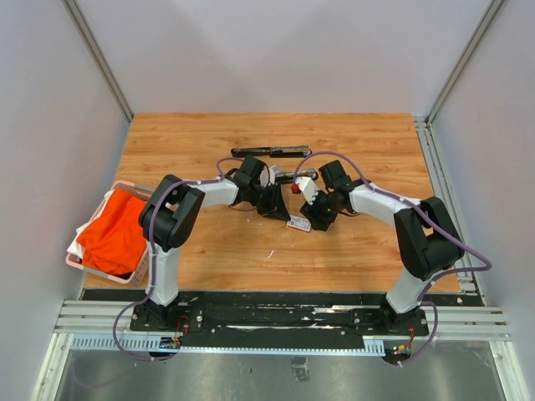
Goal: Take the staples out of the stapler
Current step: Close the staple box at the center of the board.
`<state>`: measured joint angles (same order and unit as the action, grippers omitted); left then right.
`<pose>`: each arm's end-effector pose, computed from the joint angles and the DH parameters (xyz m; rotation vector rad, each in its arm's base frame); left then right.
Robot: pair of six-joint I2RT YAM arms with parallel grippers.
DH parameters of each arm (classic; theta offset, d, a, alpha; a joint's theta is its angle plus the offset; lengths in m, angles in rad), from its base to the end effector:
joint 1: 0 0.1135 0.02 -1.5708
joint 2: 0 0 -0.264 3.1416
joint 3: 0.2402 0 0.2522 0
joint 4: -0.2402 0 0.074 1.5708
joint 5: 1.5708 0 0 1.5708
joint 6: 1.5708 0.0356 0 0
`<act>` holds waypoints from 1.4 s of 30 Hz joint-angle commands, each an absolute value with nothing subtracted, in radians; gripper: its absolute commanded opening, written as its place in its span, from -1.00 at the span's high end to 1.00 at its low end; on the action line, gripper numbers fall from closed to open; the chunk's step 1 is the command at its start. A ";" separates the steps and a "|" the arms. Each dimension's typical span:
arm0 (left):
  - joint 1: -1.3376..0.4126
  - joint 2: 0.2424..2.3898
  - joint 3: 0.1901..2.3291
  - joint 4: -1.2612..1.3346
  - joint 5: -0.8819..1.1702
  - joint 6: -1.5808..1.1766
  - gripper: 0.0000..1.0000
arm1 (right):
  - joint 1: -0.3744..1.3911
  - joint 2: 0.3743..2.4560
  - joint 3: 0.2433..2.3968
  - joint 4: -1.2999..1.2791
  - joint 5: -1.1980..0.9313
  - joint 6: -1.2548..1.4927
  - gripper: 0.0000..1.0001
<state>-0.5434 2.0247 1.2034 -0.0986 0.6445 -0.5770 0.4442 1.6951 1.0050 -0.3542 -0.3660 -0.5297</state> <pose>0.3387 -0.2296 0.1308 0.2551 2.6653 -1.2297 0.2959 0.1549 0.1731 -1.3146 2.2092 0.4452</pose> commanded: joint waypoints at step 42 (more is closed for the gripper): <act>-0.479 1.851 1.193 -0.184 0.557 -0.375 0.01 | 0.449 1.613 1.019 -0.380 -0.201 -0.546 -0.38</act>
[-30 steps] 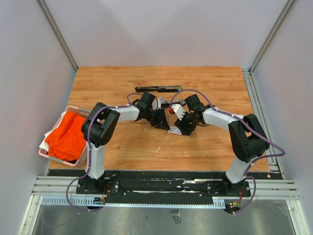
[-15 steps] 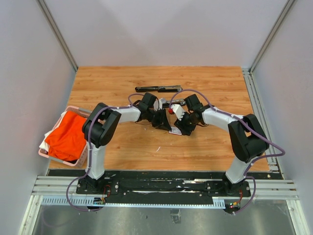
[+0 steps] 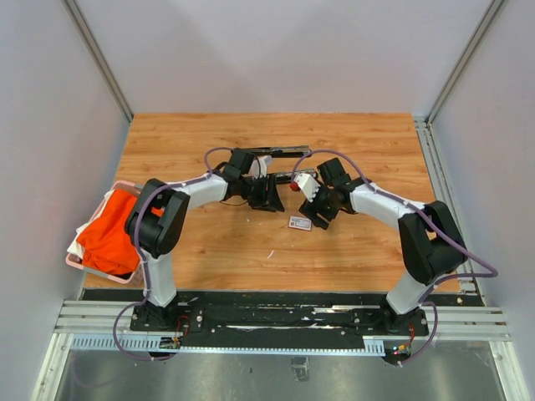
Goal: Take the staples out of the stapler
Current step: Close the staple box at the center of the board, then reset both arms
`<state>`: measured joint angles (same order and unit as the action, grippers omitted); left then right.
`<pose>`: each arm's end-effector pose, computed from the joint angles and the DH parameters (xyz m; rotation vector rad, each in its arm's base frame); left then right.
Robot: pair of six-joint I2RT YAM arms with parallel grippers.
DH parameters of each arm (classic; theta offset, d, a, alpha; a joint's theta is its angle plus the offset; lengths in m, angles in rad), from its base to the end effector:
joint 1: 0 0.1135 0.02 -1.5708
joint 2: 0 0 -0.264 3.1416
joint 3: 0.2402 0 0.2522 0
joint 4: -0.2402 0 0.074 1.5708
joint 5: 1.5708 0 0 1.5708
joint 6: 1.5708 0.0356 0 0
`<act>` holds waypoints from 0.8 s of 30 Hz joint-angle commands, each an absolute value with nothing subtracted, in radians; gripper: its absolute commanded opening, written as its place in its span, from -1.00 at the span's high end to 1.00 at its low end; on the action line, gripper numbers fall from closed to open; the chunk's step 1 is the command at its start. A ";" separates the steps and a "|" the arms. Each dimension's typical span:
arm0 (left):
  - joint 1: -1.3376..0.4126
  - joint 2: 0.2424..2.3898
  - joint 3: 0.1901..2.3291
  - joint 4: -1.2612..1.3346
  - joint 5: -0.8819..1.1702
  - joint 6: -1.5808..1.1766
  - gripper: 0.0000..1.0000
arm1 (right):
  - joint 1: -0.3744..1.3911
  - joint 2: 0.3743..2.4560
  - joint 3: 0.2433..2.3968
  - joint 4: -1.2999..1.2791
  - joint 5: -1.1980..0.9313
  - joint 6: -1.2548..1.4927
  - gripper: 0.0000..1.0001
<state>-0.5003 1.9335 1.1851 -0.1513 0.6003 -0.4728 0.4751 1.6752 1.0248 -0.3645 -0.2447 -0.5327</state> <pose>0.3398 -0.2087 0.1566 0.3158 2.5909 -1.1331 0.2949 0.1614 0.1833 -1.3172 2.2026 0.2942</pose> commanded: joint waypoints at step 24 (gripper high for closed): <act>-0.284 1.020 0.793 -0.177 -0.054 0.117 -0.96 | 0.203 0.953 0.797 -0.245 0.125 -0.251 -0.61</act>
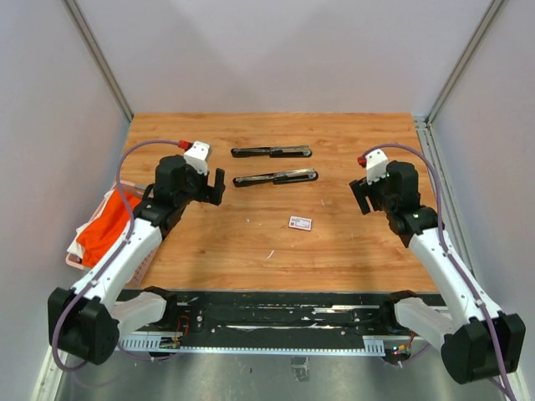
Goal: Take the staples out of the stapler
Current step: Reset both arms
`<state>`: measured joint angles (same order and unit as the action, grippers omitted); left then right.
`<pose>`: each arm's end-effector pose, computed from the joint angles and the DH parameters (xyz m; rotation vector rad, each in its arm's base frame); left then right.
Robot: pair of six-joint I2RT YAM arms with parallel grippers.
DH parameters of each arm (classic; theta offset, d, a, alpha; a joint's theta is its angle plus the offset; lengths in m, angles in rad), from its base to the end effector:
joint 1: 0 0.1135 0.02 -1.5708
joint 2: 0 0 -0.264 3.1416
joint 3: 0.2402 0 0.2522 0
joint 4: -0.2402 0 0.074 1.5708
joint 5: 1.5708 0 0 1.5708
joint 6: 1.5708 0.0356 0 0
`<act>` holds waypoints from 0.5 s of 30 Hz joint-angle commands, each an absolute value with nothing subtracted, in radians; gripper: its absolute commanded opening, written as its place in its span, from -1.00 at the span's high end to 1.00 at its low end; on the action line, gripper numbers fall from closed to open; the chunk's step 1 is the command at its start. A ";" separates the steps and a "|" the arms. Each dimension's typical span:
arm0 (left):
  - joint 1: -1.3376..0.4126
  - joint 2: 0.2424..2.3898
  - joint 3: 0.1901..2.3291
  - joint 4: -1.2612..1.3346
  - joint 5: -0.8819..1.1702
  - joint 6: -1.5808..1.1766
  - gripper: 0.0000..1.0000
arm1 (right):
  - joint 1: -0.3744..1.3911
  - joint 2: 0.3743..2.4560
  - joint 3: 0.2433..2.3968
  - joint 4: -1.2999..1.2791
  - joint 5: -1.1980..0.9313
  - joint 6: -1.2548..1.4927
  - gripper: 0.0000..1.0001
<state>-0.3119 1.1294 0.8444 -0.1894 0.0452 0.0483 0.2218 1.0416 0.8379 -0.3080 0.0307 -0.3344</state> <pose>0.2438 -0.0803 0.2909 0.3953 2.0128 -0.2106 0.2288 0.0505 0.2969 -0.5540 2.0088 -0.1006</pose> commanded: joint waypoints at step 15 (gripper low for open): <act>-0.279 0.581 0.590 -0.249 -0.256 0.186 -0.96 | 0.184 0.581 0.632 -0.225 0.228 -0.280 -0.61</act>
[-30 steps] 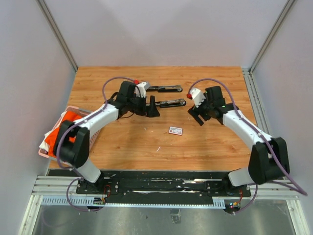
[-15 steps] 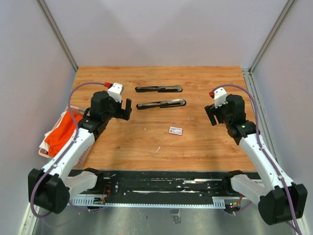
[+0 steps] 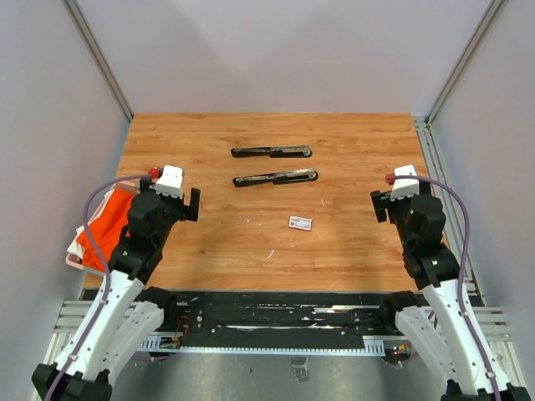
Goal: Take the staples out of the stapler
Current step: Reset both arms
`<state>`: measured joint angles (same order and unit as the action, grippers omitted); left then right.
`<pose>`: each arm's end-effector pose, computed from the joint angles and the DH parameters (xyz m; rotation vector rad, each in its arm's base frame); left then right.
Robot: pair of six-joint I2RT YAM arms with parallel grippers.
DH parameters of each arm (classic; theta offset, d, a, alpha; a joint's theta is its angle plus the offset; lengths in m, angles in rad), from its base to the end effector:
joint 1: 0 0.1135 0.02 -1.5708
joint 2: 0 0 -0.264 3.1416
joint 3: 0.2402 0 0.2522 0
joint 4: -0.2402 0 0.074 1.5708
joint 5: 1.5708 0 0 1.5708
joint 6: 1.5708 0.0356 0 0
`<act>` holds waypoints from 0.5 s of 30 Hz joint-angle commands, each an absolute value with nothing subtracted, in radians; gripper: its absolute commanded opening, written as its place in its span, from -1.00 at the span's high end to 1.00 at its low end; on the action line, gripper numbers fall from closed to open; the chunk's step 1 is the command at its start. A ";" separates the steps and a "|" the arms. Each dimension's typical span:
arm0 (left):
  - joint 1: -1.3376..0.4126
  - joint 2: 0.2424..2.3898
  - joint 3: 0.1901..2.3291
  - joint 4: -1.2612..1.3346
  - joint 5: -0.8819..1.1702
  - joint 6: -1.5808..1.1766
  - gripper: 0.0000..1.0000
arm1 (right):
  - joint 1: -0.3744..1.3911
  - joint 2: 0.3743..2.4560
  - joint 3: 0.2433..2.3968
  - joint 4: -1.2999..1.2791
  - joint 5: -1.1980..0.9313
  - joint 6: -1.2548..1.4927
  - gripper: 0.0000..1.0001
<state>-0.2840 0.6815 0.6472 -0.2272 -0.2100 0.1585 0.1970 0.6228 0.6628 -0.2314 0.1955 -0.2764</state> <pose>0.1624 -0.0397 0.3032 0.2560 1.8096 0.1039 0.1532 0.0235 0.3165 -0.2741 1.7427 -0.2299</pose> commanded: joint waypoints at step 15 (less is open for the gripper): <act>-0.278 0.451 0.496 -0.272 -0.250 0.167 -0.99 | 0.183 0.453 0.540 -0.172 0.262 -0.283 -0.62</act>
